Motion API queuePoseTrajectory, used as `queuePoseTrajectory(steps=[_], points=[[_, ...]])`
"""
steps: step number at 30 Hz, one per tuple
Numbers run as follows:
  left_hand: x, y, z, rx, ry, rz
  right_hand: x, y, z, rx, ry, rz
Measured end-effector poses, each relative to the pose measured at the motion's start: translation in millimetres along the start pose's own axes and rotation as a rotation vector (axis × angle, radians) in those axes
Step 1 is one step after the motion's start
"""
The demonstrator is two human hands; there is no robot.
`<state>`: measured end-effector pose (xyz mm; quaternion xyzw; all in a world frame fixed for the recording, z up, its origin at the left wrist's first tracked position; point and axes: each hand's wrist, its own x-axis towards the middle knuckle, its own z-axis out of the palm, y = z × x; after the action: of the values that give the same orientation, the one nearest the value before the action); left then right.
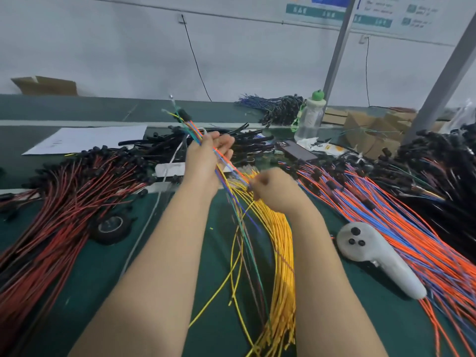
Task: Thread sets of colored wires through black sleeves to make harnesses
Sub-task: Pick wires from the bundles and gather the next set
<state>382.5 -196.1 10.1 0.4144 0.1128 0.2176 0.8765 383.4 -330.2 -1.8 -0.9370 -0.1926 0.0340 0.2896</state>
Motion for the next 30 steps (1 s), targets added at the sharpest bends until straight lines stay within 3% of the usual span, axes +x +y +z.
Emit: queuePoseTrajectory(steps=[3,5,9,10,12,14,17,20,22,25,27,30], points=[[-16.3,-0.9,-5.3,0.298,-0.071,0.024,6.1,-38.4,10.1,0.094,0.162,-0.116],[-23.2,-0.4,-14.6,0.492,-0.057,0.066,7.6,-56.0,15.5,0.117,0.135,-0.133],[-28.7,26.7,-35.0,0.575,-0.041,0.119,-11.3,-70.0,22.1,0.253,0.027,-0.229],[-30.8,35.6,-36.9,0.579,-0.070,0.120,-19.4,-73.6,25.1,0.389,-0.085,-0.221],[-37.9,52.9,-37.7,0.630,-0.130,0.137,-35.1,-82.7,32.8,0.882,-0.387,-0.160],[-45.3,69.4,-35.9,0.737,-0.189,0.179,-41.7,-92.0,38.6,1.229,-0.460,-0.144],[-61.2,87.6,-33.0,0.802,-0.297,0.140,-41.2,-109.3,30.6,1.477,-0.255,-0.121],[-86.0,87.9,-36.9,0.583,-0.499,-0.142,-32.7,-120.8,6.9,1.784,-0.032,-0.155],[-99.3,82.5,-48.9,0.635,-0.619,-0.248,-25.9,-121.7,-6.9,1.895,0.084,-0.167],[-107.7,76.8,-67.9,0.728,-0.671,-0.248,-20.4,-114.5,-16.7,1.980,0.199,-0.182],[-108.2,74.6,-71.9,0.756,-0.590,-0.180,-21.8,-107.9,-10.0,2.056,0.180,-0.186],[-105.1,65.9,-69.2,0.896,-0.541,-0.091,-29.6,-100.2,16.0,2.059,-0.025,-0.097]])
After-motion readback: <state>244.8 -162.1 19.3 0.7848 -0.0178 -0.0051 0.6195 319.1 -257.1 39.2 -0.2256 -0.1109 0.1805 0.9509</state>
